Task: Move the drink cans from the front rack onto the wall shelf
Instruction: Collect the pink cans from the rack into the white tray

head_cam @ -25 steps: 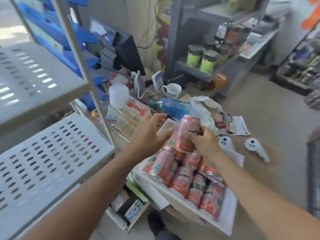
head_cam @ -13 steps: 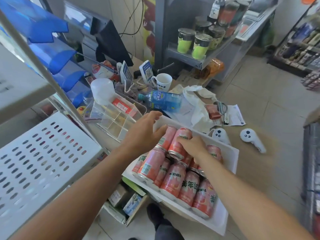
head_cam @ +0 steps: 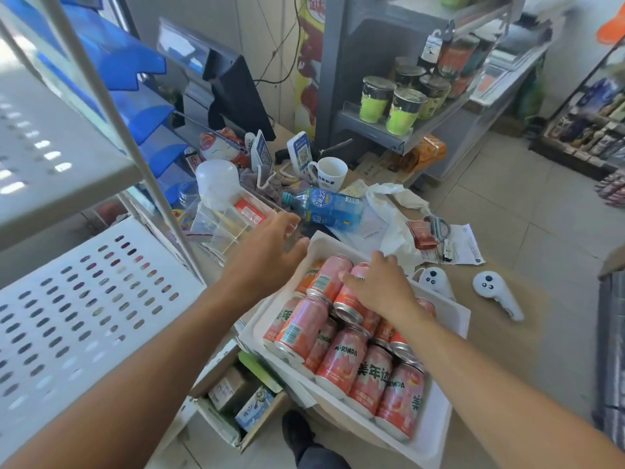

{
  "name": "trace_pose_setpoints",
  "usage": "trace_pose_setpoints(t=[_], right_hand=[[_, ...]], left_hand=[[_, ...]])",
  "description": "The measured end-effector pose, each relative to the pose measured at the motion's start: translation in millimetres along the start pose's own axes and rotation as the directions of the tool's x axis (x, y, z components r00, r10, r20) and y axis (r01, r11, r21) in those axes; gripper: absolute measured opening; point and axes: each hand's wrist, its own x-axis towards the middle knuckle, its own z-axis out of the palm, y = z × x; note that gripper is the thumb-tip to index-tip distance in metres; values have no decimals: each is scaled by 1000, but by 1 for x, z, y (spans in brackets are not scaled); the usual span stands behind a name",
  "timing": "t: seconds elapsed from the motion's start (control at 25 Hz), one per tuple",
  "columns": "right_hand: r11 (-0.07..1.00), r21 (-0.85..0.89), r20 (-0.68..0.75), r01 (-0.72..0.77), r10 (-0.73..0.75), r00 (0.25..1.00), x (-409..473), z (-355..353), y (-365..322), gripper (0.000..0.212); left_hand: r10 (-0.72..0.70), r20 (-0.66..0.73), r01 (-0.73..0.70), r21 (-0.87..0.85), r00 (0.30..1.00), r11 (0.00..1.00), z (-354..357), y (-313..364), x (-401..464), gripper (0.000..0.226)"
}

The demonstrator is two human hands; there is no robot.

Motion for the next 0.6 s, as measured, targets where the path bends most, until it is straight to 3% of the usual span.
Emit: trace_pose_setpoints(t=[0.12, 0.28, 0.4, 0.6], right_hand=[[951, -46, -77, 307, -309, 948, -22, -22, -46, 69], [754, -92, -217, 650, -652, 726, -57, -50, -118, 64], [599, -126, -319, 791, -780, 539, -81, -62, -170, 58], [344, -148, -336, 927, -899, 280, -116, -65, -260, 58]], left_hand=[[0, -118, 8, 60, 993, 998, -35, -1, -16, 30], [-35, -331, 88, 147, 943, 985, -95, -3, -46, 34], [-69, -468, 162, 162, 881, 973, -139, -12, -73, 32], [-127, -657, 321, 182, 743, 930, -212, -30, -127, 33]])
